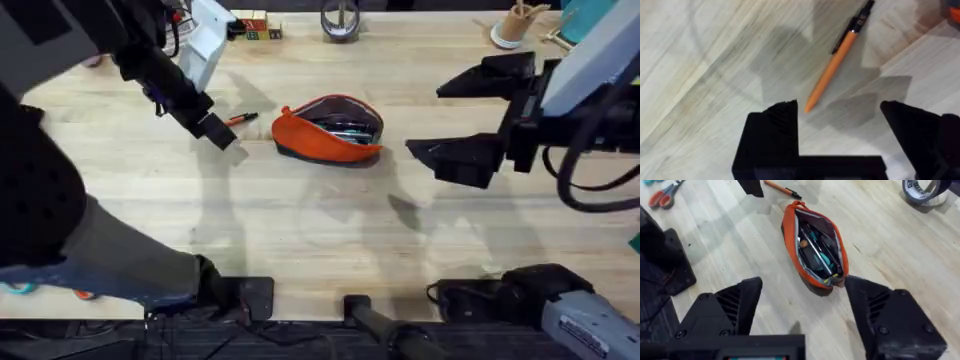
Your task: Unzip the bag, pick up the pens from the table one at a time and place them inside, then zip the bag closed.
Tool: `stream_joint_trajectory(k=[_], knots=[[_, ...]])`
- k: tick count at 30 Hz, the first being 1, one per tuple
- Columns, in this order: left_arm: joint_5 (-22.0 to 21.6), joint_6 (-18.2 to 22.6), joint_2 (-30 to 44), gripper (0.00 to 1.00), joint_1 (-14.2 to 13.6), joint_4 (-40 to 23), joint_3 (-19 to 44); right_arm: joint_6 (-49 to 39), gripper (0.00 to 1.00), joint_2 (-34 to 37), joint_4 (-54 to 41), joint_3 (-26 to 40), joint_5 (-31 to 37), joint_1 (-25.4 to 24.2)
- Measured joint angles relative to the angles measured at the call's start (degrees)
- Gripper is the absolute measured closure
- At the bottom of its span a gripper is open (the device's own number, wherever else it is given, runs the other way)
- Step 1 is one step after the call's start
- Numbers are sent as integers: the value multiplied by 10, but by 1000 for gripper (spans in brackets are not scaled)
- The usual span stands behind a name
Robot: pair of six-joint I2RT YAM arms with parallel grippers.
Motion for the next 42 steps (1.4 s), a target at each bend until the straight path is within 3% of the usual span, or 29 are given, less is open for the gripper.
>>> stream_joint_trajectory(k=[13,17,21,26,29,31,32,42], knots=[[21,4,56,24,3,44,-1,0,4,0,0,0,0,0],[27,4,56,152,3,53,-1,0,4,0,0,0,0,0],[30,4,56,380,3,59,-1,0,4,0,0,0,0,0],[30,4,56,481,3,59,-1,0,4,0,0,0,0,0],[33,4,57,655,3,60,-1,0,4,0,0,0,0,0],[38,4,57,873,3,59,-1,0,4,0,0,0,0,0],[39,6,57,932,3,59,-1,0,4,0,0,0,0,0],[41,3,57,961,3,60,-1,0,4,0,0,0,0,0]])
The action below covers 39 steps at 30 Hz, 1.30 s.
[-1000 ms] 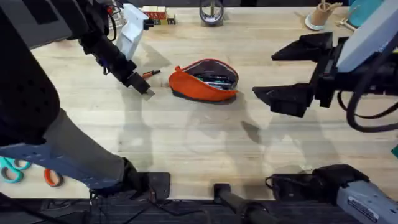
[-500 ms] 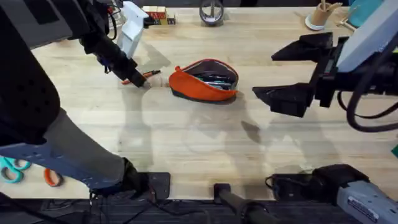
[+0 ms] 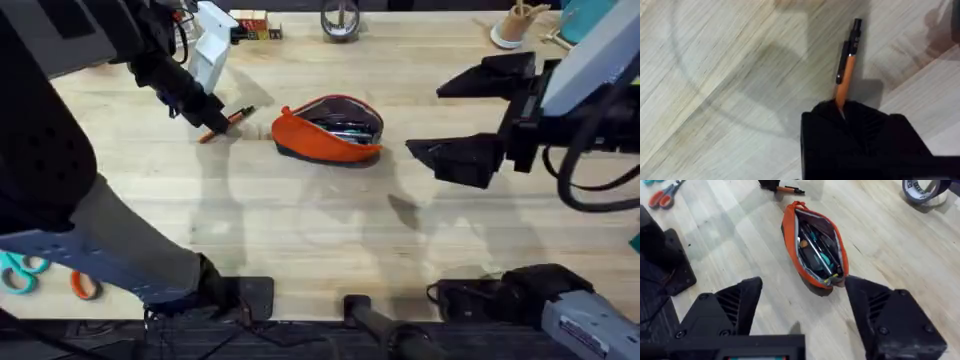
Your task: Unzip the bag, pick up the pens from the table one at a time and place them inside, then zip the bag closed.
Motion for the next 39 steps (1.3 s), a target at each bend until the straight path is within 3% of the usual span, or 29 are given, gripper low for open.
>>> stream_joint_trajectory(k=[10,22,39], knots=[[28,-41,-5,960,0,-3,38,0,5,0,0,0,0,0],[38,-47,-127,959,-7,-33,47,0,4,0,0,0,0,0],[43,-47,-232,959,-141,-100,50,0,4,0,0,0,0,0]])
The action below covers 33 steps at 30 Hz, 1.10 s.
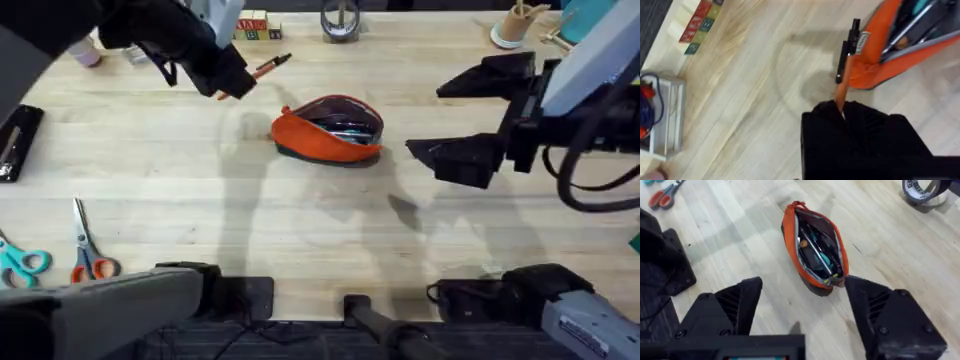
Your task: Unzip the bag, pick up the pens from the table one at a time and place them inside, then zip the bag closed.
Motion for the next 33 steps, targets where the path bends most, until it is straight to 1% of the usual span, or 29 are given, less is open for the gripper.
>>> stream_joint_trajectory(k=[4,10,13,15,18,21,23,28,33], knots=[[0,0,-11,959,-35,-8,0,0,4,0,0,0,0,0],[0,0,-25,959,-111,-9,8,0,5,0,0,0,0,0],[0,0,-25,959,-145,6,15,0,4,0,0,0,0,0],[5,0,-25,959,-166,15,16,0,4,0,0,0,0,0],[20,2,-25,959,-189,18,16,0,4,0,0,0,0,0],[39,5,-25,959,-205,18,16,0,5,0,0,0,0,0],[49,7,-25,959,-210,18,16,0,4,0,0,0,0,0],[75,18,-21,959,-212,21,16,0,4,0,0,0,0,0],[90,22,20,959,-212,34,19,0,4,0,0,0,0,0]])
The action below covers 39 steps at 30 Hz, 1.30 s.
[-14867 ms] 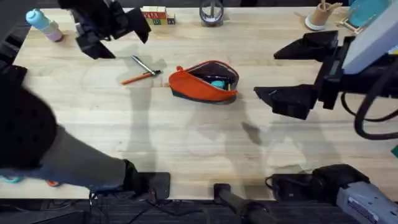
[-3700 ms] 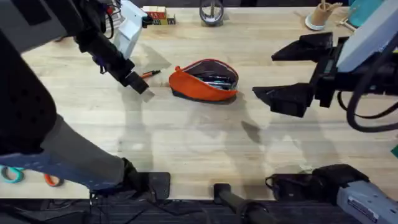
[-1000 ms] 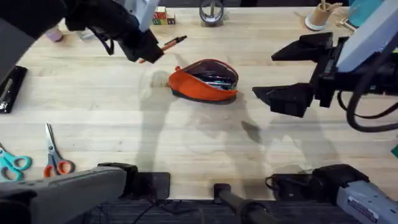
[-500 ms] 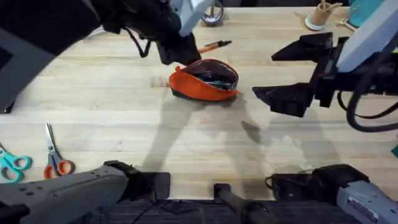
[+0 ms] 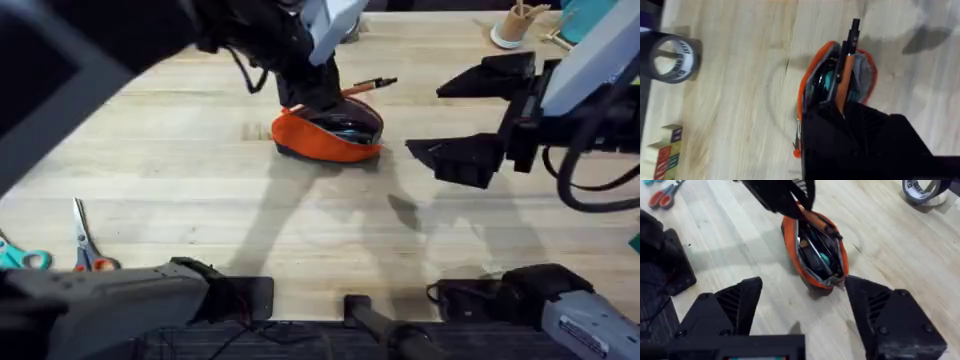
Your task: Unzip the bag, pick up the pens from the table one at a time and place them inside, then zip the bag closed.
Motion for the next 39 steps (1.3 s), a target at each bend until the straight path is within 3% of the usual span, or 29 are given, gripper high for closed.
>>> stream_joint_trajectory(k=[6,24,39], knots=[[2,0,66,959,0,34,0,0,4,0,0,0,0,0],[-34,0,173,959,0,32,0,0,4,0,0,0,0,0],[-64,0,177,959,-2,32,0,0,3,0,0,0,0,0]])
